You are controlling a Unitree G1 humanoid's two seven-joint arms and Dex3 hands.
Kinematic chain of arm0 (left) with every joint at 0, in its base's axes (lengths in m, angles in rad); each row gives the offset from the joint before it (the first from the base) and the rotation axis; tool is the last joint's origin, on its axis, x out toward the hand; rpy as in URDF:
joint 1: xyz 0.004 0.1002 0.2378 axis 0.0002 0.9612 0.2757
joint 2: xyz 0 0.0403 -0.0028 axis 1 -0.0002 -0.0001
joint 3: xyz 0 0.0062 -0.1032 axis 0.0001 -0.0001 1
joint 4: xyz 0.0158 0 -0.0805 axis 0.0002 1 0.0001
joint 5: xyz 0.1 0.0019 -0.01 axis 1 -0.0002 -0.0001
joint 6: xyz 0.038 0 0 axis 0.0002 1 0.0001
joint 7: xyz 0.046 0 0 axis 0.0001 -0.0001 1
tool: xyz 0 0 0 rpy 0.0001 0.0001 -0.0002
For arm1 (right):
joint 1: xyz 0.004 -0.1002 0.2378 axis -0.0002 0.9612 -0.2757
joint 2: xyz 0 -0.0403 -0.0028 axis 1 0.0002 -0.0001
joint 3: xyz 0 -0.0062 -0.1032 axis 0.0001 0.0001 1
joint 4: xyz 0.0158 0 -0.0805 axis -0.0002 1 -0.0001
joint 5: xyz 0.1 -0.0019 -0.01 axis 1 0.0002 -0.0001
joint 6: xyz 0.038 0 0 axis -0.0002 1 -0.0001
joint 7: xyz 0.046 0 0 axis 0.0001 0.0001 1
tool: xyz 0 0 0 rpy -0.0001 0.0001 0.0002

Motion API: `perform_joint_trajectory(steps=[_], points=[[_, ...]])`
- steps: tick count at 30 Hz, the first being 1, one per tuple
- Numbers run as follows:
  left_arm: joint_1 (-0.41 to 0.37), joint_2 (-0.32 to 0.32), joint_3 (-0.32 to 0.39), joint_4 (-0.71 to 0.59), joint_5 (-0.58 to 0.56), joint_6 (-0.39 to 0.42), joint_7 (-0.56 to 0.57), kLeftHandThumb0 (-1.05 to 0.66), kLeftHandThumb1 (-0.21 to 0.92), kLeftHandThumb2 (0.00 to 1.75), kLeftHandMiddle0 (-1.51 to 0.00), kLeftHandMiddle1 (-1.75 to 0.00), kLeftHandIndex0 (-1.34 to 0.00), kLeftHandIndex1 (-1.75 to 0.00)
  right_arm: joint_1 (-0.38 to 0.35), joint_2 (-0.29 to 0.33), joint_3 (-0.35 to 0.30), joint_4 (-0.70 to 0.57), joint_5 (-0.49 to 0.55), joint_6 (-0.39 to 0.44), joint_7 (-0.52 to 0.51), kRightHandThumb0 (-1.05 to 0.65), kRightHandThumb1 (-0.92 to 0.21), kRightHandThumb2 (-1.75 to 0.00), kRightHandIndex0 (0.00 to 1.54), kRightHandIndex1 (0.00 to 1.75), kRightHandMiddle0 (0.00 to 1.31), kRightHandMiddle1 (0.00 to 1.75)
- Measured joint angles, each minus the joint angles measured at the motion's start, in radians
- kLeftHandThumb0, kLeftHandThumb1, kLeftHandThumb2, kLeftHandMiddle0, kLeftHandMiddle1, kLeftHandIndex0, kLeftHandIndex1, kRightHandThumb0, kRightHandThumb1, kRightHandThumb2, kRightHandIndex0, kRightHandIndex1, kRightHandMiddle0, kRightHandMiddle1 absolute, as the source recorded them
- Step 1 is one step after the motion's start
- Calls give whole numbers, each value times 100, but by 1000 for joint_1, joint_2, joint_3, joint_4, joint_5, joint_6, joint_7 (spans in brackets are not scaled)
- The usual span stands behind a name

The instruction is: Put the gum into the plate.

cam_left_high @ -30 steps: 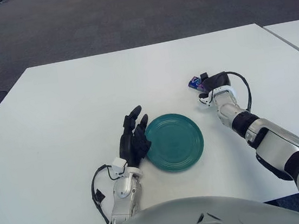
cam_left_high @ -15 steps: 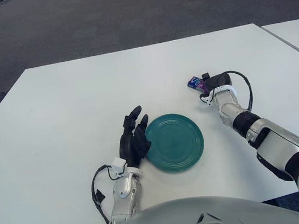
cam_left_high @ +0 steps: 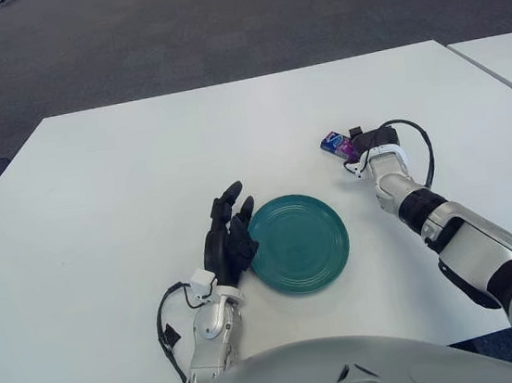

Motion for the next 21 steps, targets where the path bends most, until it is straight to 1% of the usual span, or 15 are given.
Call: perform_joint_trajectory(steps=[4, 9, 10, 11, 12, 13, 14, 15, 16, 18, 20, 21], points=[[2, 0, 0, -7, -8, 7, -1, -95, 92, 92, -55, -1, -18, -75, 0, 1, -5, 3, 2, -3, -5, -71, -92, -90, 36, 1, 0, 40], [3, 1, 0, -12, -11, 14, -3, -94, 92, 92, -54, 0, -18, -75, 0, 3, -16, 16, 14, -16, -34, -71, -92, -91, 42, 2, 0, 54], [3, 1, 0, -12, -12, 14, -3, -94, 92, 92, -53, 0, -17, -75, 0, 3, -19, 21, 16, -19, -42, -69, -92, -90, 49, 5, 11, 79], [3, 1, 0, -13, -12, 15, -4, -94, 92, 92, -53, 0, -17, -75, 0, 5, -23, 29, 19, -26, -59, -67, -92, -90, 54, 6, 17, 97], [3, 1, 0, -14, -12, 17, -5, -94, 92, 93, -53, 0, -18, -75, -2, 7, -29, 40, 24, -35, -79, -65, -92, -89, 62, 10, 27, 112], [3, 1, 0, -14, -12, 18, -5, -95, 92, 93, -53, 0, -18, -75, -3, 8, -33, 50, 27, -46, -101, -64, -92, -88, 65, 12, 30, 117], [3, 1, 0, -15, -12, 19, -5, -95, 92, 93, -53, 0, -19, -75, -4, 10, -37, 62, 30, -55, -120, -61, -92, -86, 64, 44, 37, 129], [3, 1, 0, -16, -13, 21, -6, -95, 92, 93, -54, -1, -19, -76, -8, 13, -40, 77, 32, -65, -147, -59, -92, -85, 62, 59, 39, 133], [3, 1, 0, -18, -13, 23, -6, -95, 92, 93, -54, -1, -19, -76, -13, 18, -43, 98, 34, -76, -172, -56, -92, -84, 59, 92, 44, 141], [3, 1, 0, -22, -13, 27, -7, -94, 92, 93, -54, -1, -20, -76, -22, 25, -47, 132, 37, -93, -212, -53, -92, -81, 57, 132, 49, 152], [3, 1, 0, -25, -13, 31, -8, -94, 92, 93, -54, -1, -20, -76, -32, 32, -49, 160, 43, -106, -244, -51, -92, -80, 57, 149, 51, 156], [3, 1, 0, -26, -13, 32, -8, -94, 92, 93, -54, -1, -20, -76, -36, 35, -50, 169, 45, -110, -255, -51, -92, -79, 58, 154, 52, 158]])
